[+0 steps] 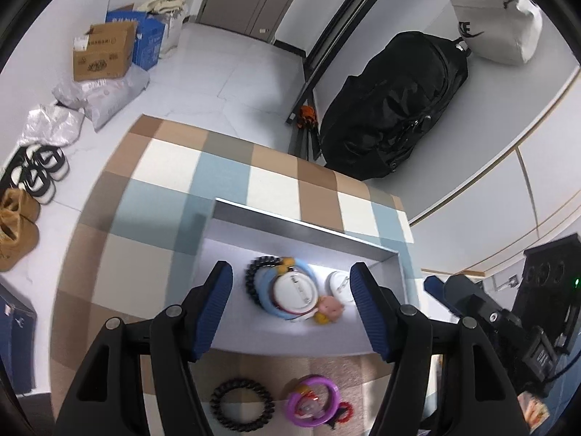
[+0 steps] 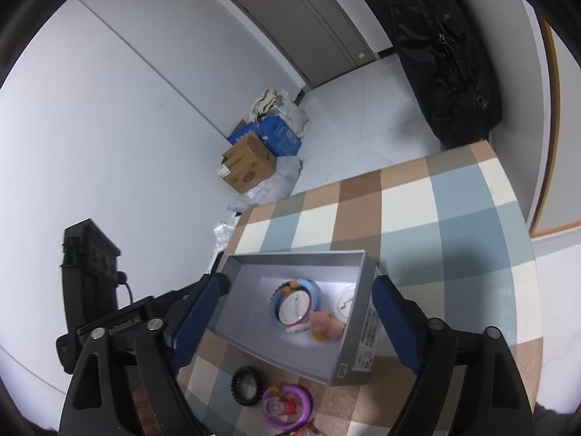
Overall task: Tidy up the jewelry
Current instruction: 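Lower the left gripper onto the black bead bracelet and close it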
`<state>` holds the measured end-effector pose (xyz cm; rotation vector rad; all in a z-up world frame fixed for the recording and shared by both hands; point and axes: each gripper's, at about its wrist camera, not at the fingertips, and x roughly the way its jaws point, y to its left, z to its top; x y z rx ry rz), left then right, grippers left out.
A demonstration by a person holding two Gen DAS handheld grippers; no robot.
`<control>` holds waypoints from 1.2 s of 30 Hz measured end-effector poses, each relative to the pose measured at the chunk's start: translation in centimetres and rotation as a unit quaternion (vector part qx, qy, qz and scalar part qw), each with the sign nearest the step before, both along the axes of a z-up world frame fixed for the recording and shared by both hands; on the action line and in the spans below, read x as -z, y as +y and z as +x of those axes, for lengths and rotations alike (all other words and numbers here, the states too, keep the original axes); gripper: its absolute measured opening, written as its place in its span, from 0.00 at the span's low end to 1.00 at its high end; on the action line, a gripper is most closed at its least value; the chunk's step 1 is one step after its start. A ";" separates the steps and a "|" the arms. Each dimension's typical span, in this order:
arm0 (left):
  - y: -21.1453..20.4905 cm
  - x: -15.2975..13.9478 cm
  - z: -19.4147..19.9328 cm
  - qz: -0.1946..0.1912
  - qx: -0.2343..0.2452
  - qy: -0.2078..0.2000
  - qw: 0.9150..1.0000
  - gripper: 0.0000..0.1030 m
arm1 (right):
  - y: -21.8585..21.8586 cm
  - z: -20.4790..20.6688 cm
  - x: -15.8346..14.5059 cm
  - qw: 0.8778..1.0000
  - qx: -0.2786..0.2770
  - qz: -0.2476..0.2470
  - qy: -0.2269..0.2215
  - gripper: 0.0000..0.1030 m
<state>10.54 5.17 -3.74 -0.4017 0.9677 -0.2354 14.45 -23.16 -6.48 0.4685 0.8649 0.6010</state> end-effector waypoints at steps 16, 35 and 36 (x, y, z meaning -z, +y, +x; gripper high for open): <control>0.7 0.4 -4.8 0.102 0.023 -0.049 0.993 0.82 | 1.2 -3.4 -0.9 0.997 -0.014 -0.042 -0.062 1.00; -0.7 3.7 -7.7 0.203 0.067 0.022 0.977 0.82 | 0.6 -5.8 -0.5 0.997 -0.008 -0.053 -0.059 1.00; -0.8 3.9 -7.8 0.203 0.075 0.025 0.976 0.82 | 0.8 -5.9 -0.6 0.996 -0.010 -0.056 -0.064 1.00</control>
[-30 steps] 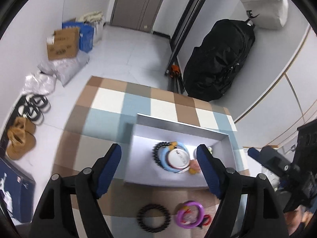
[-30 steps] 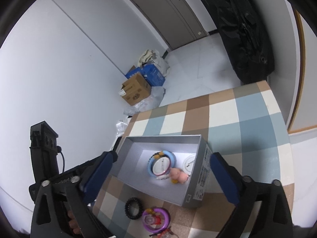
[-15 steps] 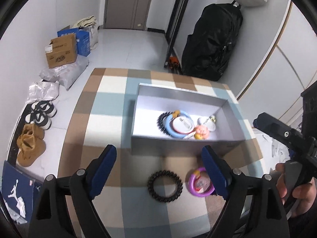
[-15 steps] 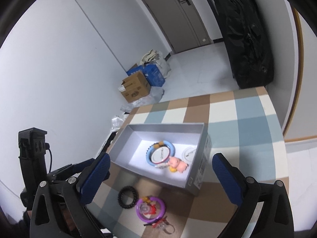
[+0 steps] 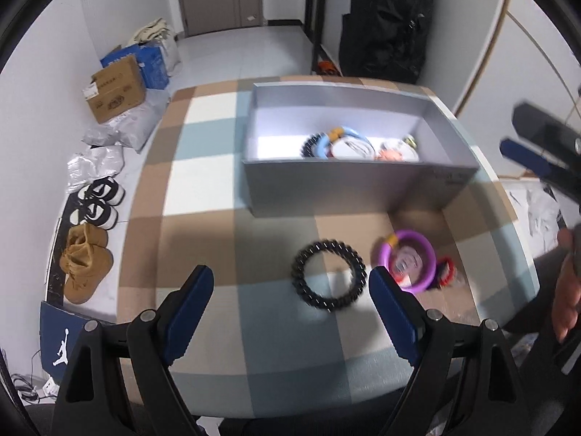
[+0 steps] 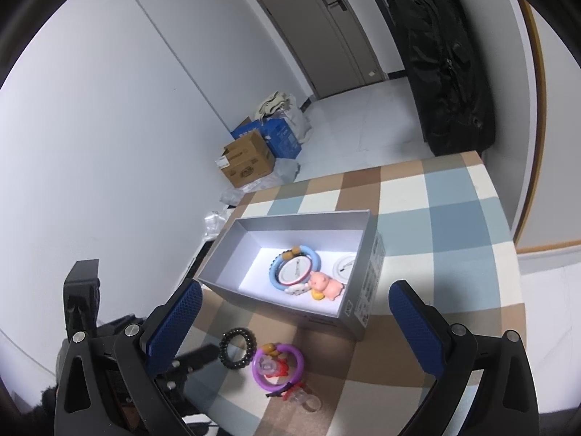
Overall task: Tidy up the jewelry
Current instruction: 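Lower the left gripper onto the black bead bracelet and close it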
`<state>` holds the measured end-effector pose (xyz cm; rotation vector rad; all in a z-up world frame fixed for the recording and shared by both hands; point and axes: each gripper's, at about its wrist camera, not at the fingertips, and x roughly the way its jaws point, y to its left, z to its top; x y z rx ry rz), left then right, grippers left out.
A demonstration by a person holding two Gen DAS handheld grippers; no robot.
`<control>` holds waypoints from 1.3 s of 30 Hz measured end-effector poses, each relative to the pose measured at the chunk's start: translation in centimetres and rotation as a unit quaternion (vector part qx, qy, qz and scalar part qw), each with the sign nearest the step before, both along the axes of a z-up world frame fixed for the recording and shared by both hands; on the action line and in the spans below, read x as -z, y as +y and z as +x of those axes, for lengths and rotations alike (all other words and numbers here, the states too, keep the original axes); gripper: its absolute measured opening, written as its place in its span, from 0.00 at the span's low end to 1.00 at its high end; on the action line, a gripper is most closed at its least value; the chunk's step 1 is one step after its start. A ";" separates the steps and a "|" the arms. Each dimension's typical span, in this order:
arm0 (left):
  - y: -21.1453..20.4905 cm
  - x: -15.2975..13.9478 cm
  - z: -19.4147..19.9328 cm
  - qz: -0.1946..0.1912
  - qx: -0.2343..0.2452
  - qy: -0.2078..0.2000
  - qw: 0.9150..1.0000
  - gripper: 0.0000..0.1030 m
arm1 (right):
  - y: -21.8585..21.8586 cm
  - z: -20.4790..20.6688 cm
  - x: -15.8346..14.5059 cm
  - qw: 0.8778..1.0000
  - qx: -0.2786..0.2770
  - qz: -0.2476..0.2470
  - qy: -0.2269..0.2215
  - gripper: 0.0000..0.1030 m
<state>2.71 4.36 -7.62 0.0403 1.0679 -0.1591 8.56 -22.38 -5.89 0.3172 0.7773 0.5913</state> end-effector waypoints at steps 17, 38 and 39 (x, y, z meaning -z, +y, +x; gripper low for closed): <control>-1.6 1.8 0.7 0.042 0.027 0.018 0.999 0.82 | -0.7 0.1 -0.2 1.000 0.009 0.012 0.004 1.00; 1.1 1.0 1.6 -0.107 -0.024 0.054 0.993 0.44 | -0.9 -0.7 1.4 0.995 -0.012 -0.085 0.053 1.00; 1.4 1.1 1.7 -0.117 -0.030 0.057 0.991 0.44 | -0.7 -1.0 1.5 0.994 -0.016 -0.098 0.052 1.00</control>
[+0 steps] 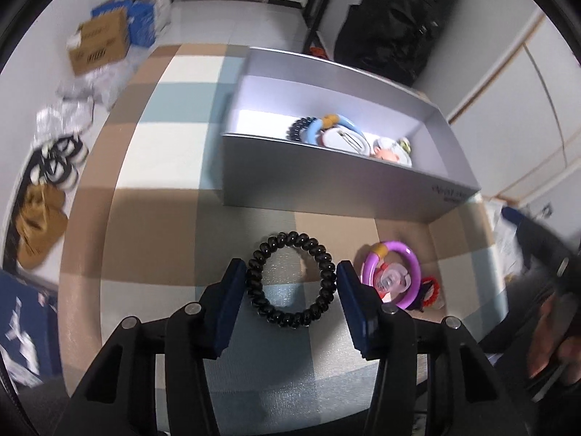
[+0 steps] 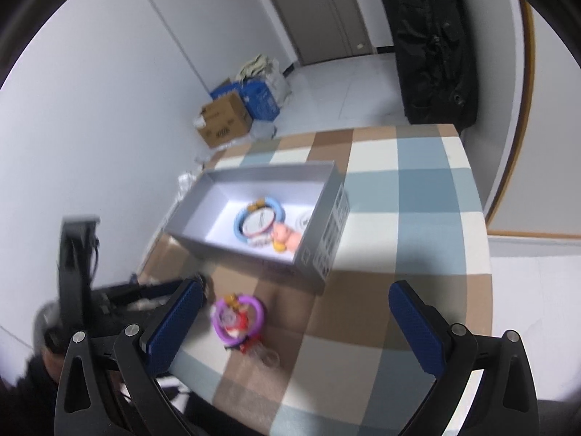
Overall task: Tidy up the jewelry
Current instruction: 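Lower the left gripper onto the black bead bracelet and close it, then lift the bead bracelet with the left gripper while the right gripper grasps the clear pacifier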
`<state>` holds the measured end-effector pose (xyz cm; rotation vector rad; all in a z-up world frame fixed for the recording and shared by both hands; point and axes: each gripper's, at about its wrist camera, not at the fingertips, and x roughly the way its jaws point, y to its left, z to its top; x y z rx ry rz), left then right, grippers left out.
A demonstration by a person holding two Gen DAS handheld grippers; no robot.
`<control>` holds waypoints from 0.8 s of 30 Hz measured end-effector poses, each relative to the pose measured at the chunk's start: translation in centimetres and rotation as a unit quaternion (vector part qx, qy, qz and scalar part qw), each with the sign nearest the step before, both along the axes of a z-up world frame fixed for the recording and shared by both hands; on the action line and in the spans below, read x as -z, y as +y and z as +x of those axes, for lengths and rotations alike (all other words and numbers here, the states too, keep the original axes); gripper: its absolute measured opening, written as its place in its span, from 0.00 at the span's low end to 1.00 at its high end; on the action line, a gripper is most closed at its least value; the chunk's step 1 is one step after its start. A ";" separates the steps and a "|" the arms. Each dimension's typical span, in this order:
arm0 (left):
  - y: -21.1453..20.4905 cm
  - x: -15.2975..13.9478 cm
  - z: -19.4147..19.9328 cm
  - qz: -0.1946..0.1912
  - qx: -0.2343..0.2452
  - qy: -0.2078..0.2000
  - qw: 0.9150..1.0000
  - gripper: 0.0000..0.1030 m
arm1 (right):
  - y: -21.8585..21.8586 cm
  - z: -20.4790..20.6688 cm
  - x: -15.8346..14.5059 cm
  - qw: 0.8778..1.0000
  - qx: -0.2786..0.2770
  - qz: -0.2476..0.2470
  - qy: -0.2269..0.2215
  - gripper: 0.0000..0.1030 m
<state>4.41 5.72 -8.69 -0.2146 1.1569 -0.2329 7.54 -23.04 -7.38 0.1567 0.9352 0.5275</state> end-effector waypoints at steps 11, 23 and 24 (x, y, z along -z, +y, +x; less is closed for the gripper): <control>2.1 0.4 1.3 -0.107 -0.059 0.036 0.992 0.44 | 1.6 -2.0 2.5 0.996 -0.055 -0.058 0.045 0.77; 3.2 -1.3 0.6 -0.164 -0.078 0.019 0.983 0.44 | 5.3 -4.2 3.7 0.982 -0.133 -0.135 0.013 0.50; 3.2 -1.4 0.5 -0.174 -0.076 0.015 0.982 0.44 | 5.8 -4.3 3.9 0.979 -0.139 -0.151 0.004 0.42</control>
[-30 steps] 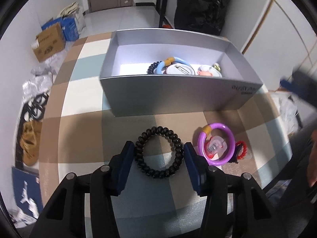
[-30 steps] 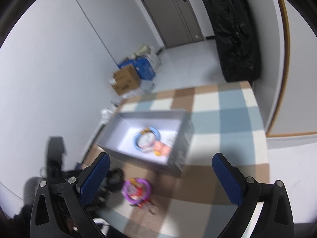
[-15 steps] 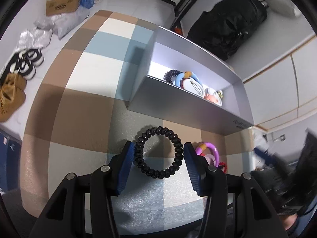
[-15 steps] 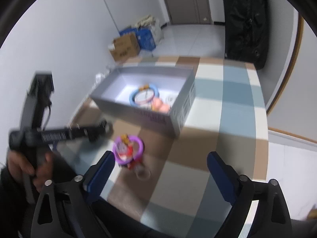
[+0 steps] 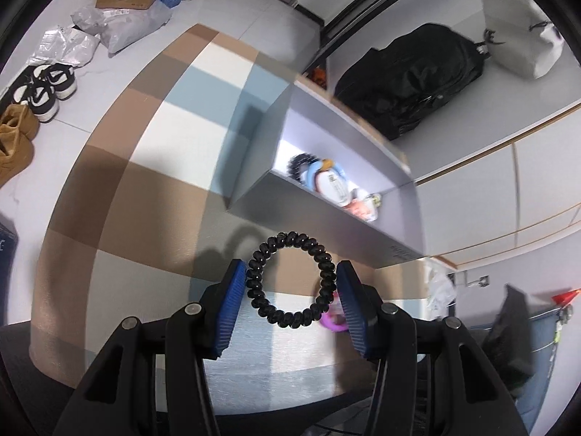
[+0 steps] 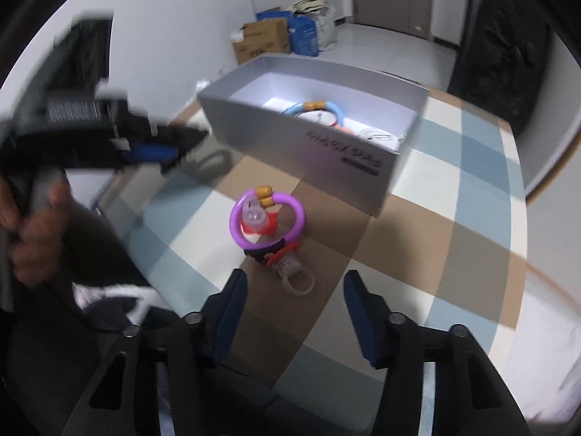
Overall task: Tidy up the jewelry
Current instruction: 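Lift the bead bracelet with the left gripper while the right gripper grasps the clear pacifier, then lower the bracelet and pacifier into the grey box, opening both grippers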
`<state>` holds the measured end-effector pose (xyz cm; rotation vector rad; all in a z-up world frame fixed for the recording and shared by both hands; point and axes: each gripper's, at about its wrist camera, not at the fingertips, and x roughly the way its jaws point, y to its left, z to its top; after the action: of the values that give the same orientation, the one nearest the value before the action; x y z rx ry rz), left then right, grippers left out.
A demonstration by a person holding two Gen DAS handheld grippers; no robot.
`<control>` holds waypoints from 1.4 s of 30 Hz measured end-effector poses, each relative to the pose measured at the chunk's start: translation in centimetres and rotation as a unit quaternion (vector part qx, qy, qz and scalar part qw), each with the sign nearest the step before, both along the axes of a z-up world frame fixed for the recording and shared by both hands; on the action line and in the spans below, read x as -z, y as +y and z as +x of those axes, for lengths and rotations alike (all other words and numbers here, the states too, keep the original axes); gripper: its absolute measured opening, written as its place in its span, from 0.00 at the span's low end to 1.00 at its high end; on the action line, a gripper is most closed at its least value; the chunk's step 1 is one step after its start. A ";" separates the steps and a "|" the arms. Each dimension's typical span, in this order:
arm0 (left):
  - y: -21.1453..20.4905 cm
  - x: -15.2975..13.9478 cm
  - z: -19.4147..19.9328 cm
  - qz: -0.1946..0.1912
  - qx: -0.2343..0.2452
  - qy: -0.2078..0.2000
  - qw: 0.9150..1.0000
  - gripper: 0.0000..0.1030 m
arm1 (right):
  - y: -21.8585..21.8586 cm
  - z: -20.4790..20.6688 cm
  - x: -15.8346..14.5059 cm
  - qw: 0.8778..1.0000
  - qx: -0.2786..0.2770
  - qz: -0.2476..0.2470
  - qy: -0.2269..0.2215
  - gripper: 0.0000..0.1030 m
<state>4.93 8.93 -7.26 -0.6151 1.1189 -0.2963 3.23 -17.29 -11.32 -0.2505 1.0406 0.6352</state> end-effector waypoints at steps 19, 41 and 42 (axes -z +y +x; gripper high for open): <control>-1.1 -2.1 0.1 -0.020 0.032 -0.049 0.998 0.44 | -0.5 0.8 0.1 1.000 0.020 0.007 0.016 0.15; -2.1 -5.8 1.4 -0.001 0.019 -0.134 0.991 0.44 | -4.0 3.4 -5.6 0.980 0.080 0.182 -0.026 0.15; -2.2 -5.8 1.7 0.005 0.016 -0.136 0.991 0.44 | -4.0 3.6 -5.8 0.979 0.081 0.188 -0.027 0.15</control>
<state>6.64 6.76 -1.48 -0.5304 0.8683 -0.3891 6.82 -21.27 -5.54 0.1452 0.8590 0.6599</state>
